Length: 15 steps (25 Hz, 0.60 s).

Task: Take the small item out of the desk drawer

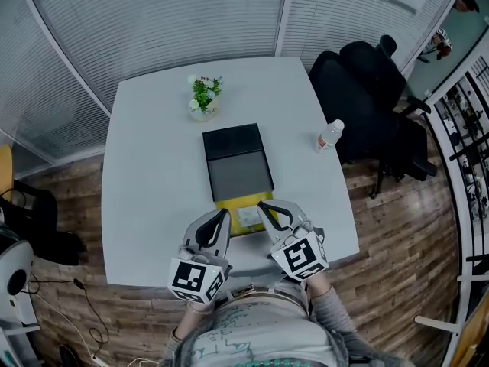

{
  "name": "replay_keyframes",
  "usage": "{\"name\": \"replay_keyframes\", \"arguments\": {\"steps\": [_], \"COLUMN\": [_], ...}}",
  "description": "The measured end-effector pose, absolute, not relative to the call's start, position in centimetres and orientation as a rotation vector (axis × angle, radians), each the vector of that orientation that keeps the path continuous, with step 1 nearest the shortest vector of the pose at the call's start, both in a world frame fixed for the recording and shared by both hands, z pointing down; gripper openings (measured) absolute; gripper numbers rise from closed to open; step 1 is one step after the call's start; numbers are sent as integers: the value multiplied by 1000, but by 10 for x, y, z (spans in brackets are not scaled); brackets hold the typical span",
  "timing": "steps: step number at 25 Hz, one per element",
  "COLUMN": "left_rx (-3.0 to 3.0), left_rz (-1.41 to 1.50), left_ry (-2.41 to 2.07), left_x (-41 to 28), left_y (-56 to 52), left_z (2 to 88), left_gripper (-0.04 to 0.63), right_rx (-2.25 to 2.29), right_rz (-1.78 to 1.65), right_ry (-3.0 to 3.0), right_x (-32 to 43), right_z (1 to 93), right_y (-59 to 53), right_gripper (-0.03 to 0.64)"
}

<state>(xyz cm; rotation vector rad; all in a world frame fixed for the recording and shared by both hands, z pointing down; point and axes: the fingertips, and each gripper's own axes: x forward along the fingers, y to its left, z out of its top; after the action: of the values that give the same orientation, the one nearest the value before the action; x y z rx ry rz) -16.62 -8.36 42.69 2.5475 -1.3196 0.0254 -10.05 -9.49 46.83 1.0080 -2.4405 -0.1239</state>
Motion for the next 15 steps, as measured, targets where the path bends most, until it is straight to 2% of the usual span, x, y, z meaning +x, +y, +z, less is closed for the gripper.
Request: {"name": "replay_keyframes", "arguments": {"steps": [15], "left_rx": [2578], "left_rz": [102], "left_ry": [-1273], "left_x": [-176], "left_y": [-81], "left_z": [432], "left_gripper": [-2], "right_rx": [797], "right_rz": [-201], "right_ry": [-2268], "right_x": [-105], "right_z": [521], "right_y": [-104], "right_gripper": [3]}}
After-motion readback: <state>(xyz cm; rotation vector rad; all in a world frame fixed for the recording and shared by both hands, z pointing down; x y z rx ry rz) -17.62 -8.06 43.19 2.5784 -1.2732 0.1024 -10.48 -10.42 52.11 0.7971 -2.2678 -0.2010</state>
